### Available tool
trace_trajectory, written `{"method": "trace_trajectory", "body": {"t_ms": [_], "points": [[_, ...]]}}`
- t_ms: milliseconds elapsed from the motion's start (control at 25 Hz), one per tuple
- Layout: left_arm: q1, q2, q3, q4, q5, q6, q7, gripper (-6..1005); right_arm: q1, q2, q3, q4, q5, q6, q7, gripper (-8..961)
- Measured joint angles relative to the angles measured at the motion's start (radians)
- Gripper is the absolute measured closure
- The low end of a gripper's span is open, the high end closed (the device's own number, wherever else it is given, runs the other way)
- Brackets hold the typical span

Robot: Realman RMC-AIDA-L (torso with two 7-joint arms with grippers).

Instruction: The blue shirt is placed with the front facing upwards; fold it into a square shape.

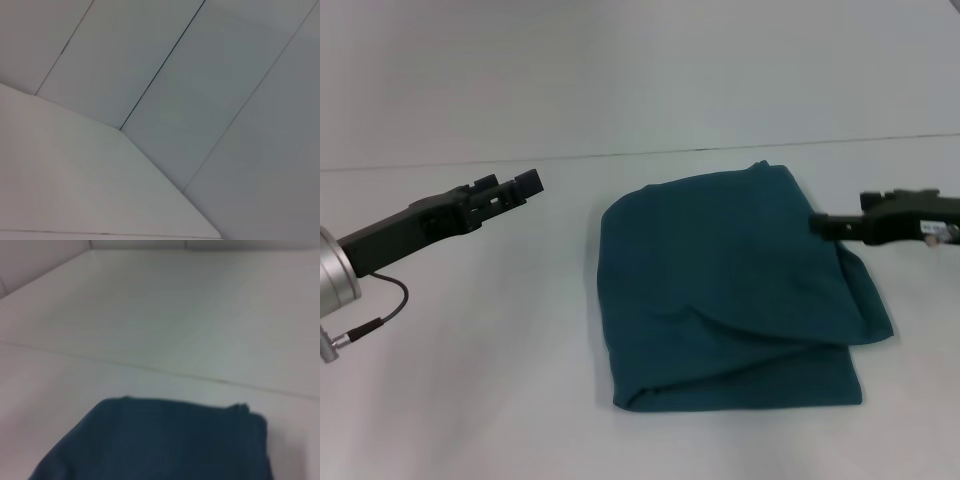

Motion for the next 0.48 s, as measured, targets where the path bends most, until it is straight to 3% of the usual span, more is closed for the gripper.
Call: {"method": "trace_trajectory", "body": {"t_ms": [280,480], "points": [[0.001,0.001,0.002,0.000,0.004,0.003,0.000,75,0.009,-0.005,0.177,0.001,0.000,-0.231,-0.011,30],[-0.003,0.001,0.006,0.000,0.006,0.004,0.001,75,0.013,-0.008,0.238,0.023,-0.004,-0.260,-0.013,32]]}}
